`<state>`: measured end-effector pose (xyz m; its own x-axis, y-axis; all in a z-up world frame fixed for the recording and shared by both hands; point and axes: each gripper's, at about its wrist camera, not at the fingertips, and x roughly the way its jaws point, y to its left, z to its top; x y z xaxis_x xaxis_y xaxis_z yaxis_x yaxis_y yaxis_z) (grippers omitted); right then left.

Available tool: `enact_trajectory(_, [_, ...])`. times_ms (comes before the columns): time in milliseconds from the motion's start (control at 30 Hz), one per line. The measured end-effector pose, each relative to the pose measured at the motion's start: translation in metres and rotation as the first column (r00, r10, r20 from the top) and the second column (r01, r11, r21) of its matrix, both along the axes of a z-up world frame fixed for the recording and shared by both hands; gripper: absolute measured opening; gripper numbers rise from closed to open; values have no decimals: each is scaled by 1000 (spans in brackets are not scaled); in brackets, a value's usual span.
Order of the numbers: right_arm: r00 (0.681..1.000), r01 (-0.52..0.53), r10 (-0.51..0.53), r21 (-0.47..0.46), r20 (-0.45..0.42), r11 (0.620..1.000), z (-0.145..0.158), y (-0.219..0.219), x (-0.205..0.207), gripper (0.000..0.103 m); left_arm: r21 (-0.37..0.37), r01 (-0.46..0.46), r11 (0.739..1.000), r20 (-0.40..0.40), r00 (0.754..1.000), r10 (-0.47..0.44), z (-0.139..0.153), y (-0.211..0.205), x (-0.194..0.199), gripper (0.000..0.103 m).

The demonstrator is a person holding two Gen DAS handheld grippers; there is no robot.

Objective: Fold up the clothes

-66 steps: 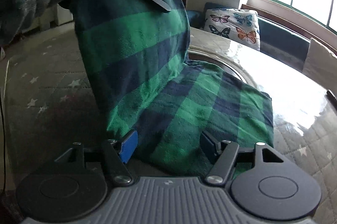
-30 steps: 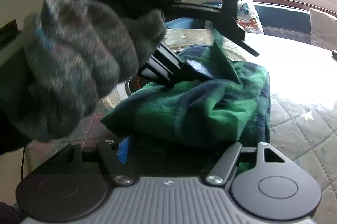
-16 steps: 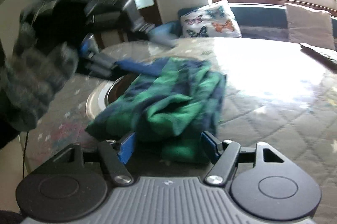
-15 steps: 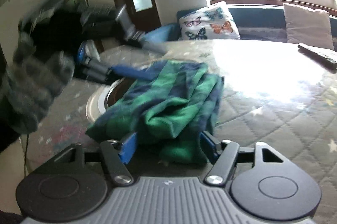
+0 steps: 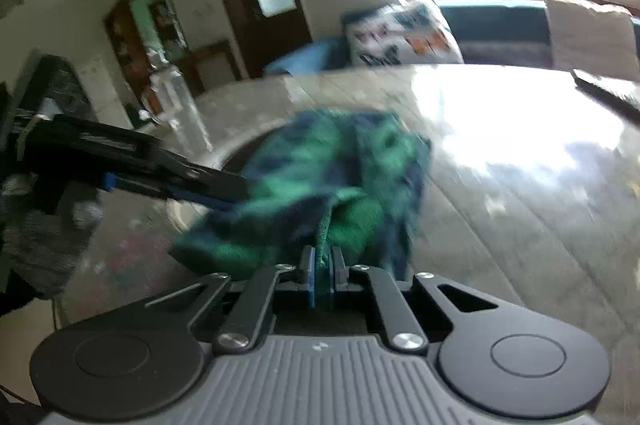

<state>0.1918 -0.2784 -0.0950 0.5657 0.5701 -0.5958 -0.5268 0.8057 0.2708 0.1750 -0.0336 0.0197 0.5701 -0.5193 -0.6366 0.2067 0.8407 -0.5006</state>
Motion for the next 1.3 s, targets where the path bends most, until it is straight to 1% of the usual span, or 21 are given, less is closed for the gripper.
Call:
enact_trajectory(100, [999,14,-15,-23,-31,1000,-9,-5,-1,5,53,35,998,31,999,-37,0,-1,-8,48])
enact_trajectory(167, [999,7,-8,-27,-34,1000,-5,-6,-1,6,114,55,992,65,996,-62,1,-8,-11,48])
enact_trajectory(233, [1000,8,-9,-25,-20,1000,2,-9,0,8,156,81,985,93,991,-96,4,-14,-15,48])
enact_trajectory(367, [1000,16,-16,-15,20,1000,21,-11,9,9,204,125,971,128,980,-153,3,-28,-16,48])
enact_trajectory(433, [999,10,-9,-15,45,1000,28,-8,17,10,227,151,962,141,973,-185,2,-40,-15,48])
enact_trajectory(500, [998,-4,5,-18,64,1000,33,-1,28,11,244,181,953,153,963,-222,0,-53,-13,48])
enact_trajectory(600, [997,-30,32,-27,67,999,37,10,51,11,276,221,935,173,946,-275,-5,-73,-12,48])
enact_trajectory(700, [997,-58,60,-42,48,997,34,22,75,12,275,253,927,187,932,-310,-8,-85,-10,48])
enact_trajectory(833, [994,-96,100,-102,36,990,22,43,110,12,267,289,919,192,919,-344,-13,-95,-6,48])
enact_trajectory(933, [995,-90,95,-159,24,983,8,53,132,12,255,302,918,195,914,-355,-17,-98,-4,48])
enact_trajectory(1000, [998,-65,68,-177,7,982,-3,55,145,10,240,310,920,194,913,-358,-20,-98,-2,49])
enact_trajectory(1033, [999,-50,50,-169,-5,984,-9,54,152,8,237,312,920,196,912,-360,-21,-99,-2,49])
enact_trajectory(1100, [999,-33,32,-150,-7,988,-12,51,158,8,232,319,919,201,908,-367,-22,-100,-2,49])
enact_trajectory(1200, [1000,-24,23,-165,-5,986,-12,53,162,9,225,326,918,205,905,-372,-23,-100,-3,49])
enact_trajectory(1300, [1000,-27,29,-188,9,982,-8,54,161,11,212,338,917,211,900,-380,-17,-93,-5,49])
